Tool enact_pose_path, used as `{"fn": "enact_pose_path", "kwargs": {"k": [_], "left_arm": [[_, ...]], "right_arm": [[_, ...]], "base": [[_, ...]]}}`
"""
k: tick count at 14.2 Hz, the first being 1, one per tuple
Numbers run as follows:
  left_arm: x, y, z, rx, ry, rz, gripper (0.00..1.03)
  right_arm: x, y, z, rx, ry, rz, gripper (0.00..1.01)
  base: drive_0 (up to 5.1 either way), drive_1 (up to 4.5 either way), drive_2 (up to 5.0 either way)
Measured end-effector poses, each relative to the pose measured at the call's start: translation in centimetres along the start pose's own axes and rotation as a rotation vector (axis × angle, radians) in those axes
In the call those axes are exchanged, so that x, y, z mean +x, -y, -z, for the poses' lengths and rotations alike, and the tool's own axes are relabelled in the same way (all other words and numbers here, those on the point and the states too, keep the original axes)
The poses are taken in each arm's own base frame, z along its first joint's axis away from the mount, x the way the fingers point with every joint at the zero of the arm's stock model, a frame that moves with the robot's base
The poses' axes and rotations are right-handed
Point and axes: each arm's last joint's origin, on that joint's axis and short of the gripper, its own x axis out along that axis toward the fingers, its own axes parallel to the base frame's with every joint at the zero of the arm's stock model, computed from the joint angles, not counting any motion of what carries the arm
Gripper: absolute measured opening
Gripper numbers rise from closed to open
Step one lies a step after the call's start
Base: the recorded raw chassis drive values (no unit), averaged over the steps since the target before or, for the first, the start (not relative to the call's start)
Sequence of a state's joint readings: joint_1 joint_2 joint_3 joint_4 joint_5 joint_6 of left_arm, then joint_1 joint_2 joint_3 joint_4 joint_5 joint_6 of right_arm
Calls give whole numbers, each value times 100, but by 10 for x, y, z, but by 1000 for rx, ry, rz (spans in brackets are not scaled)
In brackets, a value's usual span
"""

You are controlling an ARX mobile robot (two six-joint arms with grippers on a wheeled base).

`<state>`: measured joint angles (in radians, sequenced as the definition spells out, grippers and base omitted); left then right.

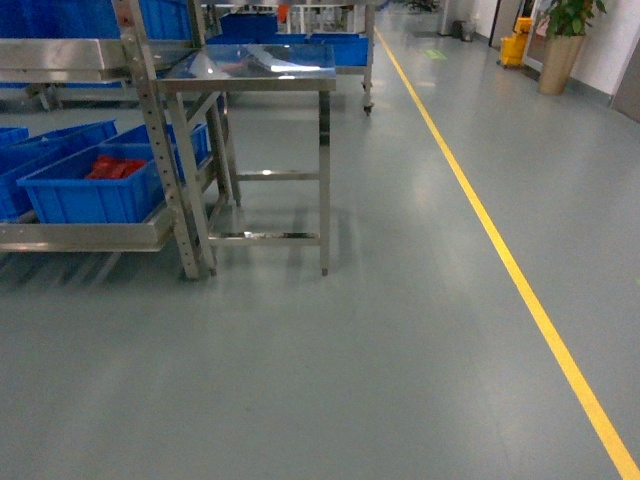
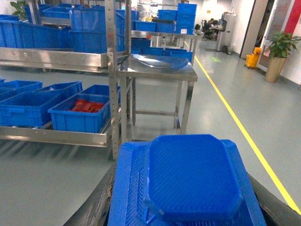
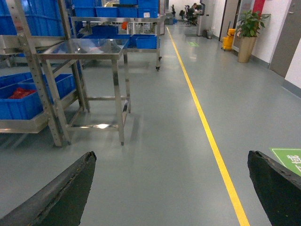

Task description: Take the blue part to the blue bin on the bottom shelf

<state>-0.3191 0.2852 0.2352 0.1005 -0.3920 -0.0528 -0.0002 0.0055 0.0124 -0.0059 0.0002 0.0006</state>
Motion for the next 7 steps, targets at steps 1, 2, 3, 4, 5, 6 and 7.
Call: {"fn": "enact_pose_path", "kwargs": {"k": [1, 2, 3, 4, 5, 6, 7], "left_arm": [[0, 0, 0, 0, 0, 0, 44], [0, 0, 0, 0, -1, 0, 44], [0, 0, 0, 0, -2, -1, 44], [0, 0, 0, 0, 0, 0, 44], [0, 0, 0, 0, 0, 0, 44], [0, 0, 0, 1, -3, -1, 44], [0, 0, 0, -1, 2, 0, 44]], "right_arm": [[0, 0, 0, 0, 0, 0, 98], [0, 0, 0, 0, 0, 0, 98], [0, 0, 0, 0, 0, 0, 98], [0, 0, 0, 0, 1, 0, 98], [0, 0, 0, 0, 0, 0, 98], [0, 0, 0, 0, 0, 0, 98], [0, 0, 0, 0, 1, 0, 98]], "base": [[-2, 410, -414], [-2, 410, -414], [-2, 410, -414], [-1, 411, -413], [-7, 405, -420], [-12, 400, -424], [-8, 404, -420]]}}
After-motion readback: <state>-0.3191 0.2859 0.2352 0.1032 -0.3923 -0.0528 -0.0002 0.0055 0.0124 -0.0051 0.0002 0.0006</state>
